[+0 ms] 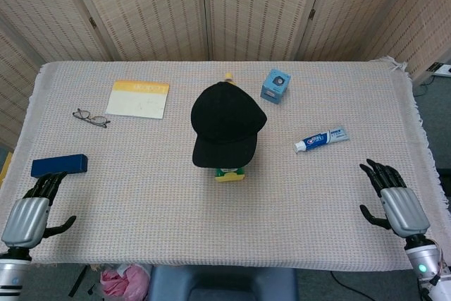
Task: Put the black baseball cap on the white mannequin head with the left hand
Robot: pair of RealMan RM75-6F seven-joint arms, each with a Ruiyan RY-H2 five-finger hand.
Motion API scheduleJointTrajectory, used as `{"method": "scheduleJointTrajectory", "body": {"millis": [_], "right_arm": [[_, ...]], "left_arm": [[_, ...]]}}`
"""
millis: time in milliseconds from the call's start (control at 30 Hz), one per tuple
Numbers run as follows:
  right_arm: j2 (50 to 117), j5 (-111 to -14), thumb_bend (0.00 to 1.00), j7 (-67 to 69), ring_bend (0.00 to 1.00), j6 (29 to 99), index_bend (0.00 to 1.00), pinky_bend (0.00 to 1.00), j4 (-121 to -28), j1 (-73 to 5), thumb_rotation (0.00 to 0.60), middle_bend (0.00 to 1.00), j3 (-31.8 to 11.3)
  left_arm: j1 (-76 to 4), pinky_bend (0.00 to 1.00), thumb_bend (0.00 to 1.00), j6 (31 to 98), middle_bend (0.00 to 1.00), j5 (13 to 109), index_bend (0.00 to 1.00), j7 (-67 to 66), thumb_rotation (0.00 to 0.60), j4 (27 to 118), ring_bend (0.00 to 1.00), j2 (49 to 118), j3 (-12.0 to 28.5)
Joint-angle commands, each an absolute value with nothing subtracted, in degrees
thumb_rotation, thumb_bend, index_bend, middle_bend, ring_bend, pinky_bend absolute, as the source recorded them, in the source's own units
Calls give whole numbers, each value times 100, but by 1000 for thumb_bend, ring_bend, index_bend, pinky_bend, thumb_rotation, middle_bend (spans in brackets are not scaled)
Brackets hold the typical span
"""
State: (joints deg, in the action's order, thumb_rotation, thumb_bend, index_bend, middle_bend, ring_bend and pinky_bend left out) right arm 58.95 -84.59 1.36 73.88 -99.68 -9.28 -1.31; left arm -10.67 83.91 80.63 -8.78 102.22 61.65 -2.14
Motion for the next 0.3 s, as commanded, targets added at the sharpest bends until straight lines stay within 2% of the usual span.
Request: {"method": "scheduleJointTrajectory", "body": {"millis": [33, 133, 300], "right_arm": [[6013, -8319, 298, -104, 0, 7298, 0, 0, -9966, -972, 600, 0, -157], [6044, -8311, 298, -260, 0, 7377, 0, 0, -10014, -934, 600, 0, -145], [6056, -8341, 298, -357, 0, 7507, 0, 0, -10075, -878, 600, 0, -137]], "left_arm": [[-577, 294, 240, 8769, 135, 8105, 26, -455, 574, 9973, 78, 6107, -399], [-450, 274, 241, 8984, 126, 8286, 16, -476, 598, 9975, 58, 6059, -406], [-338, 256, 241, 9112, 91, 8400, 5, -625, 595, 9901, 34, 6140, -361]]}}
